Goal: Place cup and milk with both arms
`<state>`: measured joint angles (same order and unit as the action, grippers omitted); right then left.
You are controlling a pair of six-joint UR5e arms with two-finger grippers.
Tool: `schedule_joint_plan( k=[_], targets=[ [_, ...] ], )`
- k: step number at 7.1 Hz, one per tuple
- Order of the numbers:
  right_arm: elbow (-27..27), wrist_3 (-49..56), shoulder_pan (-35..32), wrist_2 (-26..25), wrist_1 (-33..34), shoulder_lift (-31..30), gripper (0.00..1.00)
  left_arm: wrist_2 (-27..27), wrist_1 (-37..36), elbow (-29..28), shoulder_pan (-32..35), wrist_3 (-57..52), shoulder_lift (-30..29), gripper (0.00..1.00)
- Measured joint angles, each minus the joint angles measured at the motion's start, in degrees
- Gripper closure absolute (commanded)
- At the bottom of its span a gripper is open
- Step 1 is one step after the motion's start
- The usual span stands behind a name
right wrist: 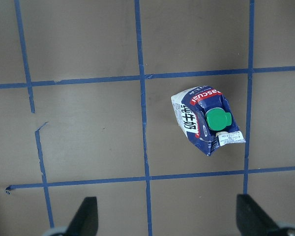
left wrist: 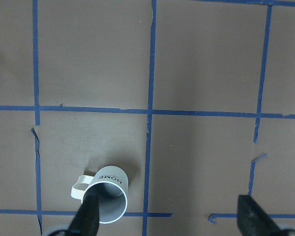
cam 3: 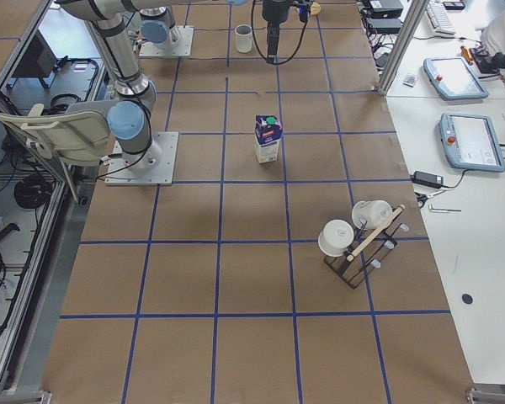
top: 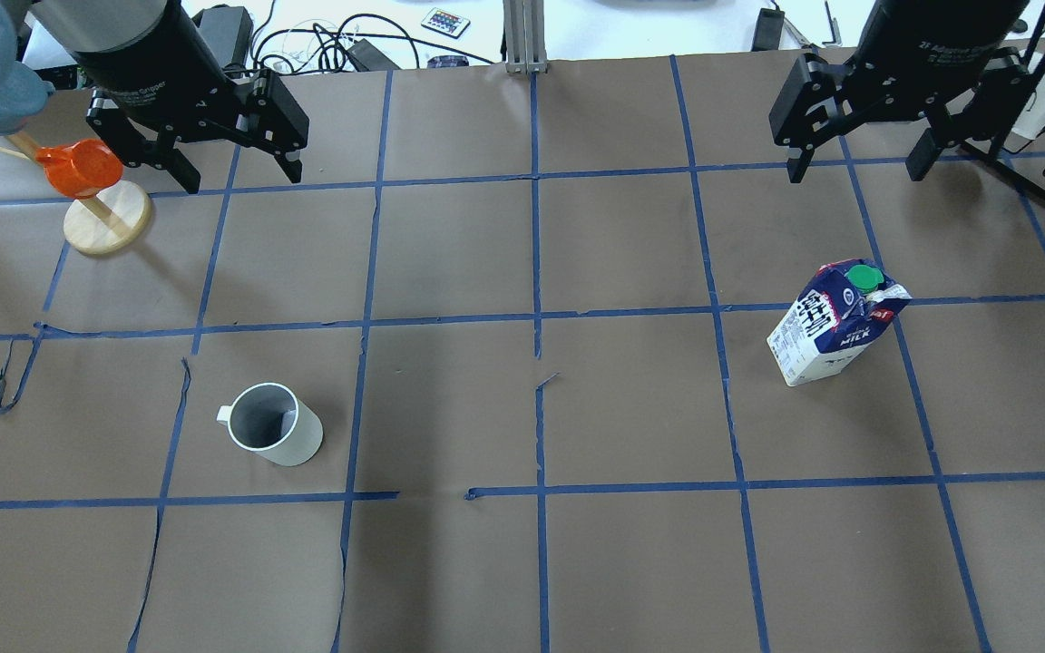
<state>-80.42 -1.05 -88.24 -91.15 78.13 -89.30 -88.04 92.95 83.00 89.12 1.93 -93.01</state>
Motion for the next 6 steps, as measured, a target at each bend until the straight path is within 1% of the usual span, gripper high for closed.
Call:
schedule_joint_plan(
  k=[6],
  targets=[
    [0.0, 0.09, 0.0, 0.12, 0.09, 0.03, 0.0, 0.28, -0.54, 0.22, 0.0, 0.02, 0.21, 0.0]
  ],
)
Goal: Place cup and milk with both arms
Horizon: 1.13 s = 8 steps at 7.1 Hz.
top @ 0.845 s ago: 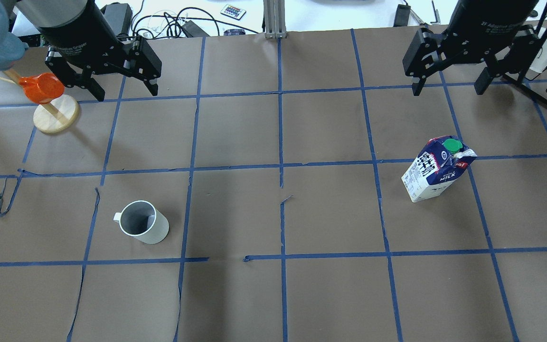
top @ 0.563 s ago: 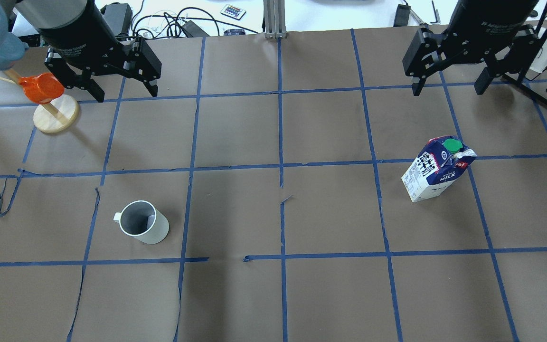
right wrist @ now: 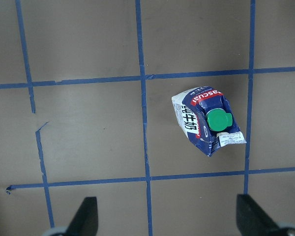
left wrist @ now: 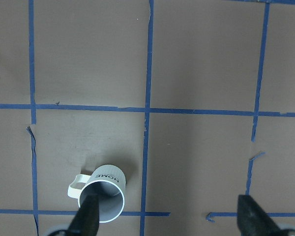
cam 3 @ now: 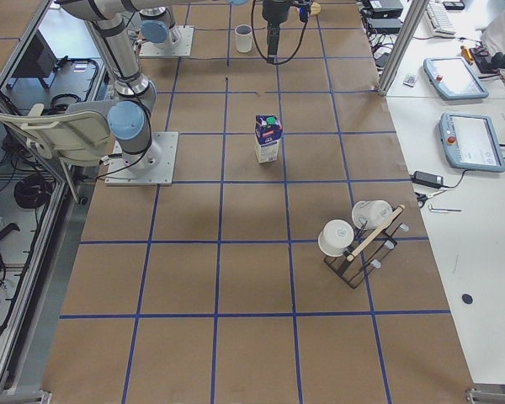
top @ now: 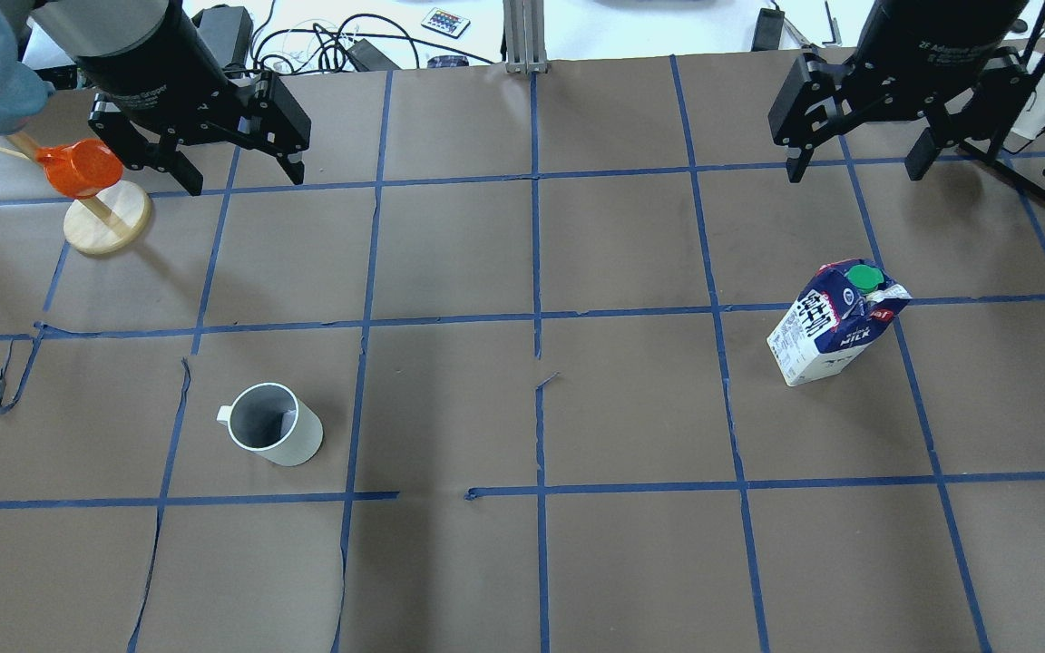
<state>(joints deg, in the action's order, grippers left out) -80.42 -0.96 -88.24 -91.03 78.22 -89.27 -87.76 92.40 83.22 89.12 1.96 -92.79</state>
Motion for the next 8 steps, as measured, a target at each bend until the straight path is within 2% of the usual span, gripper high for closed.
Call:
schedule_joint_plan(
  k=[6, 8],
  targets=[
    [0.0, 0.0, 0.0, 0.02, 0.0, -0.01, 0.0, -0.52, -0.2, 0.08, -0.09, 1.35, 0.58, 0.0],
    [0.0, 0.0, 0.0, -0.03, 0.0, 0.02, 0.0, -2.27, -0.21, 0.15, -0.11, 1.24, 0.44, 0.0]
  ],
)
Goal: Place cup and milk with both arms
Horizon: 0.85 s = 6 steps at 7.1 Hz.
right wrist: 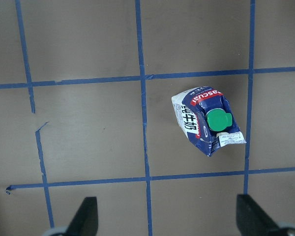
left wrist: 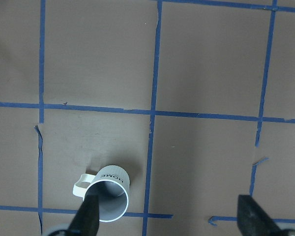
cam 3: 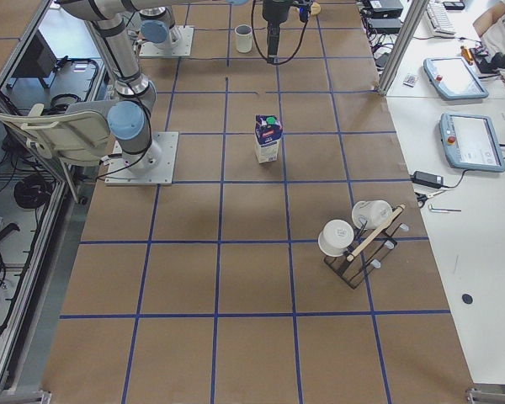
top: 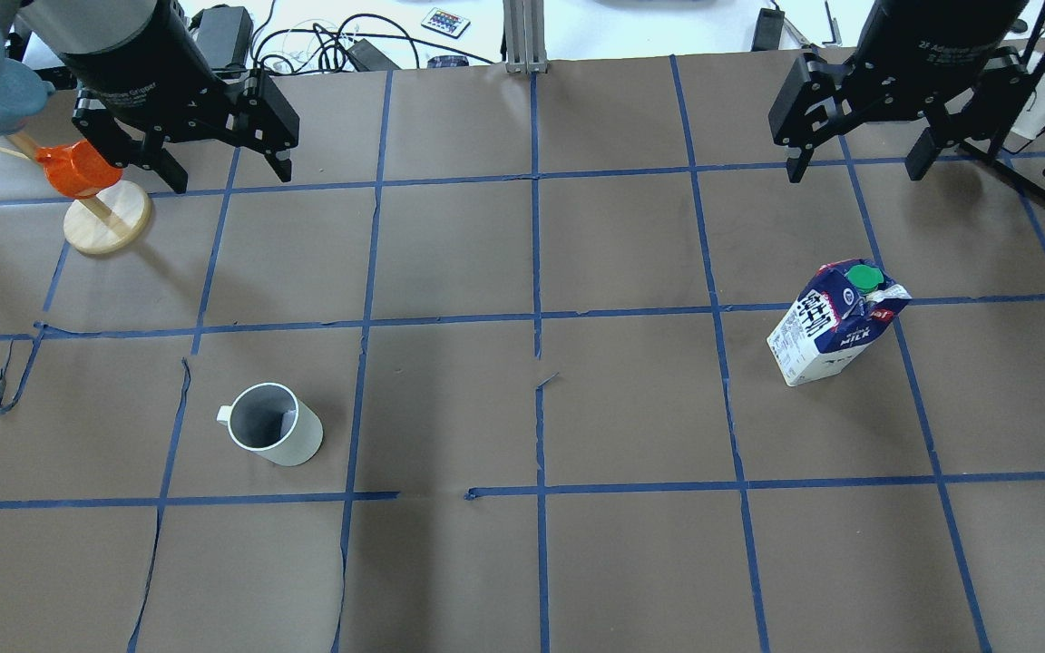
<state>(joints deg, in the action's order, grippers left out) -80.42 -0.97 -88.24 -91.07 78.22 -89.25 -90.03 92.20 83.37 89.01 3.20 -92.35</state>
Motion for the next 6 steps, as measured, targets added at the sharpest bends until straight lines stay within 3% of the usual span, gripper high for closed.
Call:
schedule_joint_plan(
  k=[3, 4, 6],
  targets=[
    [0.0, 0.0, 0.0, -0.01, 0.0, -0.03, 0.0, -0.81, -0.14, 1.46, -0.25, -1.03, -0.77, 0.0],
    [0.0, -0.02, 0.0, -0.01, 0.09, -0.02, 0.0, -0.84, -1.66, 4.82, -1.03, -1.61, -1.3, 0.0],
    [0.0, -0.08, 0.01, 0.01, 0.36, 0.03, 0.0, -0.93, -9.59, 17.35, -3.28, -4.47, -1.46, 0.0]
  ],
)
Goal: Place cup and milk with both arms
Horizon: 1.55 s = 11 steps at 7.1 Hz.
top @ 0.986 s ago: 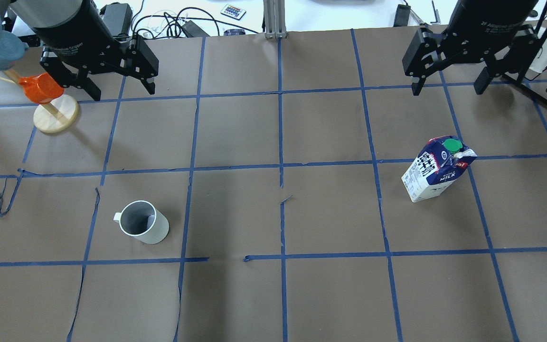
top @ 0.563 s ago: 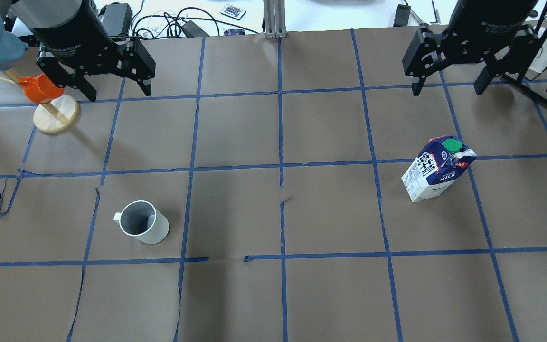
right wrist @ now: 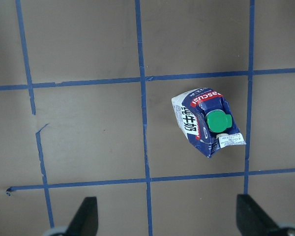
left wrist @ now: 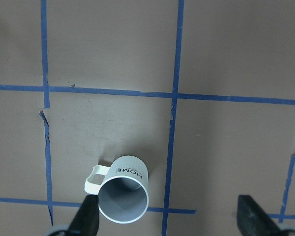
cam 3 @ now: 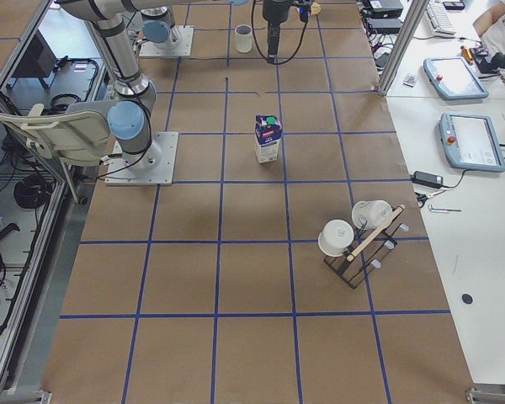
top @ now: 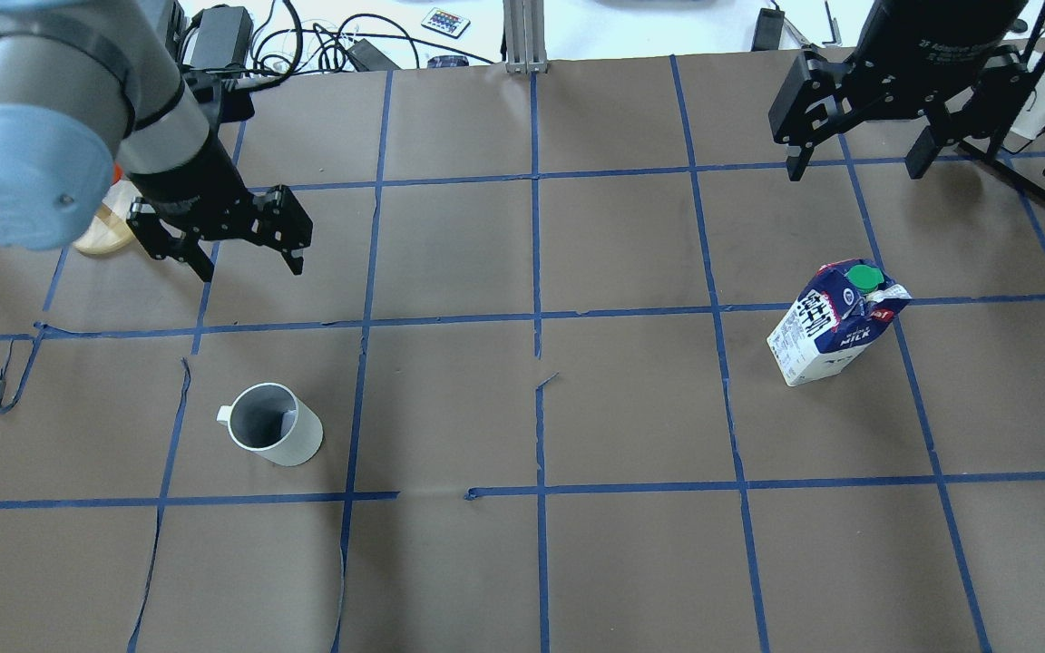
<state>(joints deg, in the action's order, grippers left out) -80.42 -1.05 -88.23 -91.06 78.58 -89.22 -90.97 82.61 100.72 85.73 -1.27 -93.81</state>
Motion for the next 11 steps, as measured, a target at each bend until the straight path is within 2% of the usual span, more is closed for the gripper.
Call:
schedule_joint_plan(
  k=[2, 3, 4, 5, 6, 9, 11],
  targets=[
    [0.0, 0.01, 0.09, 0.0, 0.14, 0.13, 0.0, -1.32, -5.15, 10.43, -0.35, -2.89, 1.26, 0.0],
    [0.0, 0.03, 0.11, 0.0, 0.16, 0.14, 0.0, -1.75, -8.44, 14.96, -0.35, -3.88, 1.52, 0.07],
    [0.0, 0.05, 0.14, -0.02, 0.17, 0.15, 0.0, -1.91, -11.59, 18.35, -0.24, -4.4, 1.56, 0.38],
    [-0.02, 0.12, 0.2, -0.1, 0.13, 0.17, 0.0, -2.33, -13.38, 20.02, -0.04, -4.8, 1.33, 0.97],
    [-0.2, 0.11, 0.22, -0.13, 0.11, 0.17, 0.0, -3.13, -14.64, 20.5, 0.07, -5.14, 0.92, 1.0],
    [-1.14, 0.08, 1.06, -0.14, 1.2, 0.49, 0.0, -3.86, -16.3, 20.63, 0.11, -5.03, -0.21, 1.0],
    [-3.74, 2.03, 3.8, -0.16, 2.33, 1.46, 0.0, -3.67, -16.58, 19.49, 0.59, -2.87, 0.11, 1.0]
  ],
)
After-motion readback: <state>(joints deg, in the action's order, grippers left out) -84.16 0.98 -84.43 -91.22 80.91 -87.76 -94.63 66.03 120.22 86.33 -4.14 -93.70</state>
